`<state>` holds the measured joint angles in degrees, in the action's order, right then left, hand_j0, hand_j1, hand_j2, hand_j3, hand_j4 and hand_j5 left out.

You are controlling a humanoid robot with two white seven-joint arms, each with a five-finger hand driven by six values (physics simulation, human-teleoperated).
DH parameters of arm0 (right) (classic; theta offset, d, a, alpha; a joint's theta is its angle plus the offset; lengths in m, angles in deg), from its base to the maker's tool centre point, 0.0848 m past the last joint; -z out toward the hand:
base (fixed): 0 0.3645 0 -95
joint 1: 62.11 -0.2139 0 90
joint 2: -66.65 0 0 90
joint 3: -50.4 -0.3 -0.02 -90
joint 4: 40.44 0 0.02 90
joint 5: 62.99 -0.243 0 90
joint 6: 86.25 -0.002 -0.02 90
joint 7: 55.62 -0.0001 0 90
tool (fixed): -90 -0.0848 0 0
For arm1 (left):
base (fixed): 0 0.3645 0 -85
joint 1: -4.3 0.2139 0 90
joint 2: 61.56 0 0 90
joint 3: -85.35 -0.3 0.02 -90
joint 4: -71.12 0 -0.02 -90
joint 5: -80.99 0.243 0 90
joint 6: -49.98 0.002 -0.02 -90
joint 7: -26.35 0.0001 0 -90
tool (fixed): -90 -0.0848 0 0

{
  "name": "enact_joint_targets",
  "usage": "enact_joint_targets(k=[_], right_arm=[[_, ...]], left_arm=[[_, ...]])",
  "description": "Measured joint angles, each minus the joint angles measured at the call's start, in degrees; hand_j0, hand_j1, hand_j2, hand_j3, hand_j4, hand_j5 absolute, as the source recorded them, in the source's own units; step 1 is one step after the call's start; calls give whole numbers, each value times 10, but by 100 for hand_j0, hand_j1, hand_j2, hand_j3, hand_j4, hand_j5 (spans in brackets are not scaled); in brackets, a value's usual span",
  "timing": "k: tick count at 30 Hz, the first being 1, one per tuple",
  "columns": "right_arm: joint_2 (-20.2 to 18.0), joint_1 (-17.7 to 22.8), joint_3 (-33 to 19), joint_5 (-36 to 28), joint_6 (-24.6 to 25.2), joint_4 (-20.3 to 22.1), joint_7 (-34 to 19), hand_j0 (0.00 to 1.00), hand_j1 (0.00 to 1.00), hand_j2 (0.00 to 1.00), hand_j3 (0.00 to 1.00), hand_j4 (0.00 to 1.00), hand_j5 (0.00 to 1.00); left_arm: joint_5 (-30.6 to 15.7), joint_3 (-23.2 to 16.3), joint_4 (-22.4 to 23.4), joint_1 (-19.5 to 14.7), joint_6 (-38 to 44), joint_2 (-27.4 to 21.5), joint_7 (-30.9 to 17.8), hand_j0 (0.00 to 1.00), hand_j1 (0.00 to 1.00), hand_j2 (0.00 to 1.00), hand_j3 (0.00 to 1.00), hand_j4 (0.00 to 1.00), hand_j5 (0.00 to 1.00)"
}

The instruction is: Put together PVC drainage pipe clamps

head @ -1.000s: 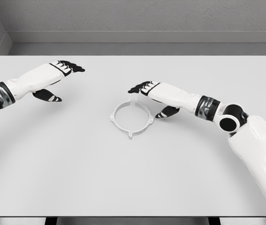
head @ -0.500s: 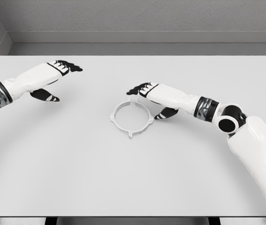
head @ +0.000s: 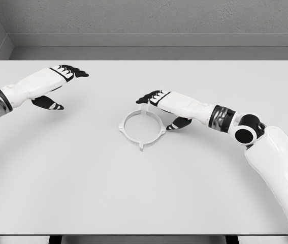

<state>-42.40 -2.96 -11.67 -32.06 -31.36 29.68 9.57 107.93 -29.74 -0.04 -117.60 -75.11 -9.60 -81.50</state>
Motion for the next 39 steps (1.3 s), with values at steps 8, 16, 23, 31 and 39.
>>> enact_joint_targets(k=[8,16,23,31,39], right_arm=[[4,-3,7,0,0,0,0,100,100,100,100,100,100],[7,-4,7,0,0,0,0,100,100,100,100,100,100],[-5,-5,1,-1,0,1,0,100,100,100,100,100,100],[-78,122,-164,-32,-1,128,-1,100,100,100,100,100,100],[-145,180,-305,-81,0,199,0,100,100,100,100,100,100]], left_arm=[[-4,0,1,0,0,-2,0,100,100,100,100,100,100],[-6,0,1,0,0,-4,0,100,100,100,100,100,100],[-8,0,1,-1,0,-8,0,100,100,100,100,100,100],[-19,0,0,-3,0,-18,1,100,100,100,100,100,100],[-24,7,-2,-1,0,-29,1,100,100,100,100,100,100]])
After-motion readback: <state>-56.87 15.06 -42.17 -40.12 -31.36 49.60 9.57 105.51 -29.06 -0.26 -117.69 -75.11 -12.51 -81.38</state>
